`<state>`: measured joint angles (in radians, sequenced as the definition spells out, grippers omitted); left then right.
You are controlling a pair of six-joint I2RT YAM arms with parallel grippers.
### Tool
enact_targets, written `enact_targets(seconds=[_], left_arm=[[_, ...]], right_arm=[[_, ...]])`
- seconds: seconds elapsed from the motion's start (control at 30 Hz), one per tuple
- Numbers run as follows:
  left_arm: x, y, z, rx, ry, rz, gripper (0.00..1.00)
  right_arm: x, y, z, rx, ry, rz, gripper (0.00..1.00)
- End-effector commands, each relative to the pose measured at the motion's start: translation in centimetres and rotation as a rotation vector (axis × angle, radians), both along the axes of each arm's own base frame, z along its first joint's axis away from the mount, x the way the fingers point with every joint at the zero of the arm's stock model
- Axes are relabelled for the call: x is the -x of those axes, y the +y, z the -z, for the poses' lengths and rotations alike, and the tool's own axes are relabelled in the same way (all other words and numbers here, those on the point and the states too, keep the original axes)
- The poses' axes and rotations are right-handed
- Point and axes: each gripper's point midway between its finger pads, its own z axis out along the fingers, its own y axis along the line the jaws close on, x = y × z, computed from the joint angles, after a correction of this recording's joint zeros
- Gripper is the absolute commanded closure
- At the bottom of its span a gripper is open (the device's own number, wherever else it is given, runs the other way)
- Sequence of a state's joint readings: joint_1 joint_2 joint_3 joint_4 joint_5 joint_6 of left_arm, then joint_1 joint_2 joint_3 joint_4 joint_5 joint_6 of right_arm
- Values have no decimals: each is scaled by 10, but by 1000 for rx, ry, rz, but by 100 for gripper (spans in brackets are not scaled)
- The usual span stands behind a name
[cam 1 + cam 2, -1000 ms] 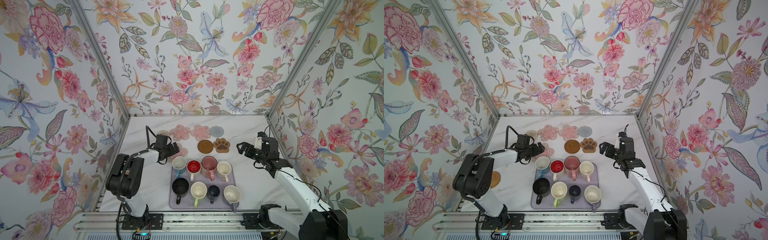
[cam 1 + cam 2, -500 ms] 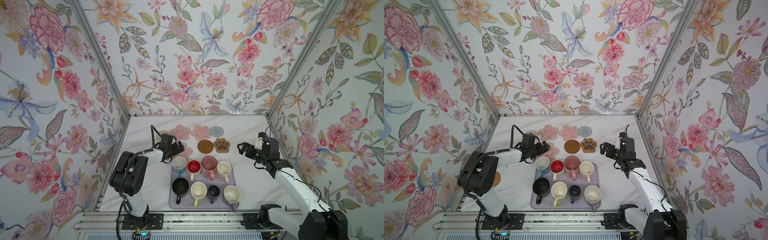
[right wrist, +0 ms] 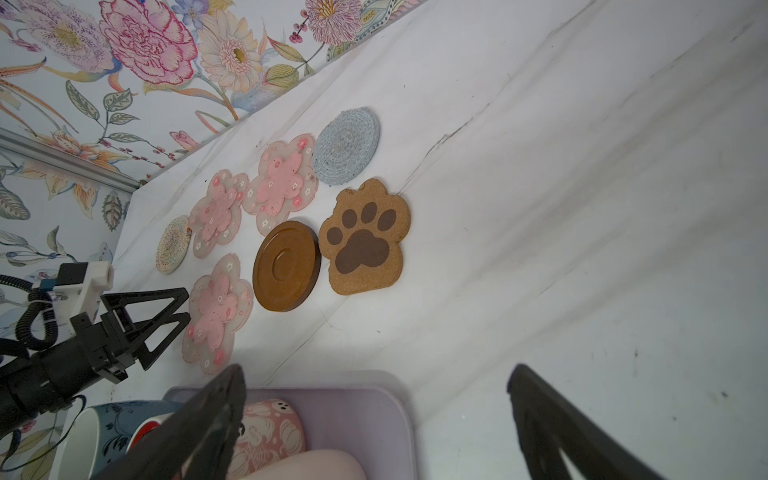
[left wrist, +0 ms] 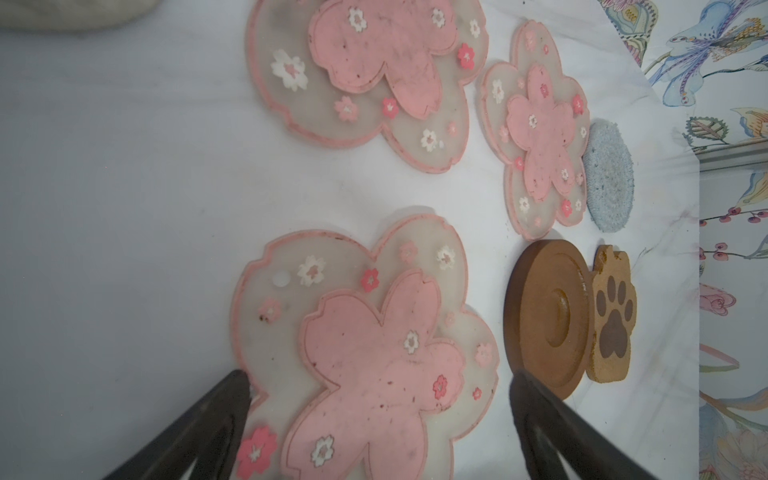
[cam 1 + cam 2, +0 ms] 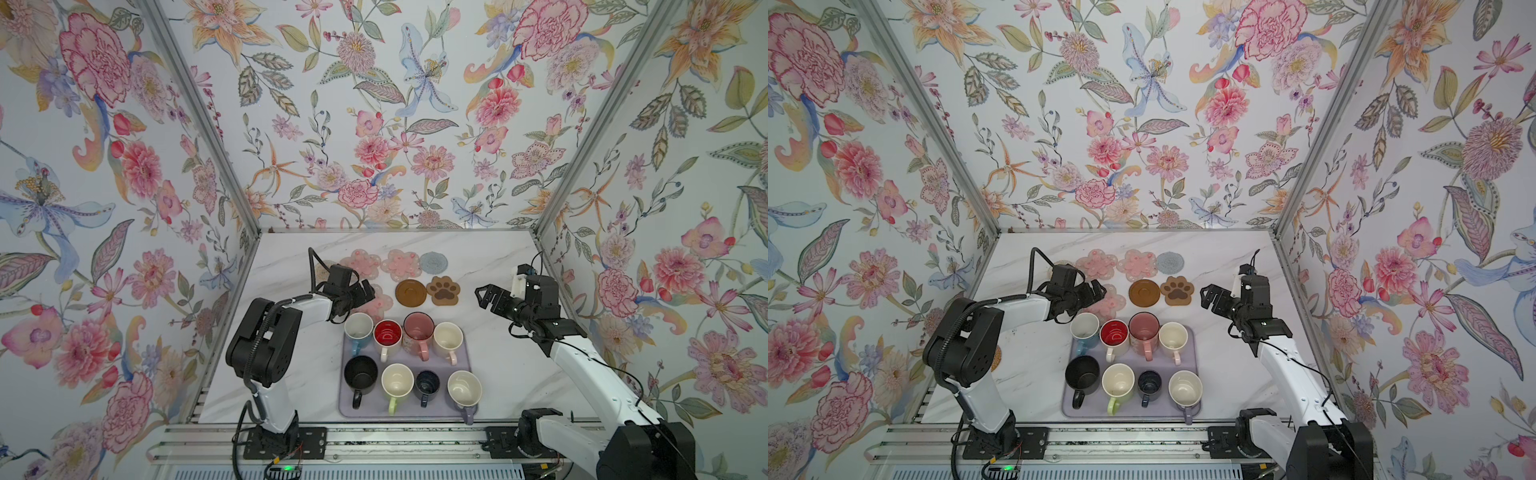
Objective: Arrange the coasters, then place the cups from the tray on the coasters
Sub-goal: 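Push the pink flower coaster farther, next to the brown wooden coaster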
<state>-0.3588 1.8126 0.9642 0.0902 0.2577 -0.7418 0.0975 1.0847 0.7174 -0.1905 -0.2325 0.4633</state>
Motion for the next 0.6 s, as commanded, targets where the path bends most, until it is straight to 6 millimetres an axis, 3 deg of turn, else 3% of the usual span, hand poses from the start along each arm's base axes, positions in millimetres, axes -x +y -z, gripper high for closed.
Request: enact_targets(seconds=[0.0,0.2,0.27,0.43,0.57], left_arm=[[-1,-8,1,11,20,15,1],[-6,-10,-10,10,-4,23,1],[-8,-2,-19,-28,-24,7,1],[-8,28,-65,-148,-95,-36,1],[8,60,-103,-218,-145,-98,1]], right_arm=[[5,0,0,5,0,-13,1],[4,-1,-2,4,-3,-12,1],[4,-1,-3,6,-3,-13,1],[5,-3,-7,15,-13,-12,1],[5,-3,-7,16,-13,-11,1]])
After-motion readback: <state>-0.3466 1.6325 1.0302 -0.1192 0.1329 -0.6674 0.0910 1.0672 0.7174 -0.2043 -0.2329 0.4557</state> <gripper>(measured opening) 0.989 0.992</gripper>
